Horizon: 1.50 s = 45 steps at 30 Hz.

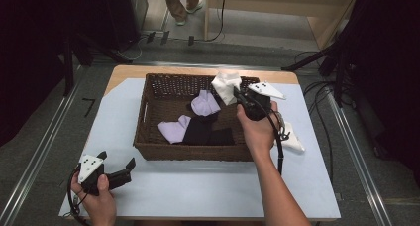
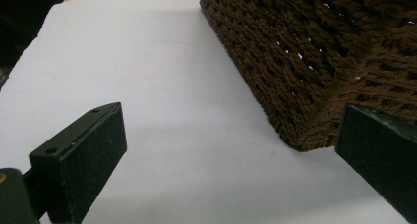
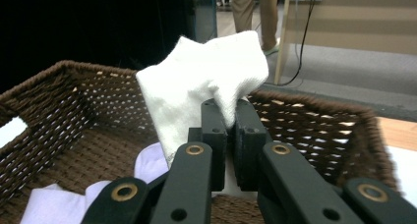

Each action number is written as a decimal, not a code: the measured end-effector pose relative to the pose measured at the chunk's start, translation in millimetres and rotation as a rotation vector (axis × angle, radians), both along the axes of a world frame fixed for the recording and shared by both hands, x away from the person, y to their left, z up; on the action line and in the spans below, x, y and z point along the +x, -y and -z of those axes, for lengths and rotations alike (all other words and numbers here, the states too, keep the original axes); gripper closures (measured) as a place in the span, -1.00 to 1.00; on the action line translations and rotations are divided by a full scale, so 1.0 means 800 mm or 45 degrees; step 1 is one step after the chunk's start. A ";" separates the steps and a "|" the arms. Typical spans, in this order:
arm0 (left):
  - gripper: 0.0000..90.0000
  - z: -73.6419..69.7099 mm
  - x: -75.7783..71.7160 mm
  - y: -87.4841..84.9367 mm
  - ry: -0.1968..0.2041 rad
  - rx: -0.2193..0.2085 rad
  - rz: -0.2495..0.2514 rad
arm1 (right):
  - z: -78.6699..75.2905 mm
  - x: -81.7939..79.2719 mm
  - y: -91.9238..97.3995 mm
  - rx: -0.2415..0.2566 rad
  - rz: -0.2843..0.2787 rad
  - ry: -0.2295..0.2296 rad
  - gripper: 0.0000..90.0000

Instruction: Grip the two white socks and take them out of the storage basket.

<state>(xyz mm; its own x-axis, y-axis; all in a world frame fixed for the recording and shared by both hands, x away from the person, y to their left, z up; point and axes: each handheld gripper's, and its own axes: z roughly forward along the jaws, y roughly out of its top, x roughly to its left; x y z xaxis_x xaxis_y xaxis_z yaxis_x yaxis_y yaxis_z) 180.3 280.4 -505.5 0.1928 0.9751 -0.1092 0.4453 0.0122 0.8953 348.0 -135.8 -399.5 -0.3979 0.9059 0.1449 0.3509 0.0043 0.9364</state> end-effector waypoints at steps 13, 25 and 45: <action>-1.00 0.000 0.000 0.000 0.001 0.002 0.000 | -0.011 -0.007 0.058 0.052 0.125 0.081 0.91; -1.00 0.000 0.000 0.000 0.001 0.004 -0.003 | -0.001 -0.016 0.128 0.070 0.290 0.091 0.91; -1.00 0.000 0.000 0.000 0.002 0.008 0.000 | 0.081 -0.032 0.200 0.002 0.443 -0.107 0.91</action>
<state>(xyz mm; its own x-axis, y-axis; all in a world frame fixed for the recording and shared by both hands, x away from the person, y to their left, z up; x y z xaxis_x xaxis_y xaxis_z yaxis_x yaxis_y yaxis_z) 180.1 280.7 -505.4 0.1928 0.9759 -0.1024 0.4438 0.0063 0.8961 322.7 -295.4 -464.2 -0.0523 0.9848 0.1657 0.4067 -0.1305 0.9042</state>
